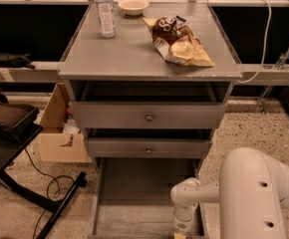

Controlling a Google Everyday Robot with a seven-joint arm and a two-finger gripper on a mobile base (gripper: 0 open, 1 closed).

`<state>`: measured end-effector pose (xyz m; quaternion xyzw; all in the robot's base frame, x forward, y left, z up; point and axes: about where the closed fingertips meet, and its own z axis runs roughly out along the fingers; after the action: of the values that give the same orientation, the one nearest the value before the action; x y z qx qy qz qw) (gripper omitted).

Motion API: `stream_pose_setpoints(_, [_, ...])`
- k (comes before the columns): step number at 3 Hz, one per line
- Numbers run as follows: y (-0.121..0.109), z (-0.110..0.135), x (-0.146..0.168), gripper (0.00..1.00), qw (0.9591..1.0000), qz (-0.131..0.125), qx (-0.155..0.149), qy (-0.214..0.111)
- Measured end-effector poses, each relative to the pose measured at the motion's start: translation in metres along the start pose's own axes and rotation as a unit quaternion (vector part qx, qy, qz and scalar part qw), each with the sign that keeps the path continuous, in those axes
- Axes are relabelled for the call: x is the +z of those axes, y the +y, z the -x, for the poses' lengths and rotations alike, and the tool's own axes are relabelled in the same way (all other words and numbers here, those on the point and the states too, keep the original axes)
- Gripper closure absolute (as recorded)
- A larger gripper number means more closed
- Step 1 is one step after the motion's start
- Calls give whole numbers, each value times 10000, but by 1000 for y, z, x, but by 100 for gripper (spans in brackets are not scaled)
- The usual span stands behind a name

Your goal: Open bottom drawer

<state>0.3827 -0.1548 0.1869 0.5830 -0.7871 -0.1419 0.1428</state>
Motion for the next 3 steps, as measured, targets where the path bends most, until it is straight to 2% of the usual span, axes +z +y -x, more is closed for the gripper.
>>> stream_pose_setpoints(1, [0,0,0,37,10000,0,0,0])
stream_pose_setpoints(2, [-3,-5,-12,13,9999,-155,-48,60])
stream_pose_setpoints(3, [16,-27,-66,0,9979,-476,-442,52])
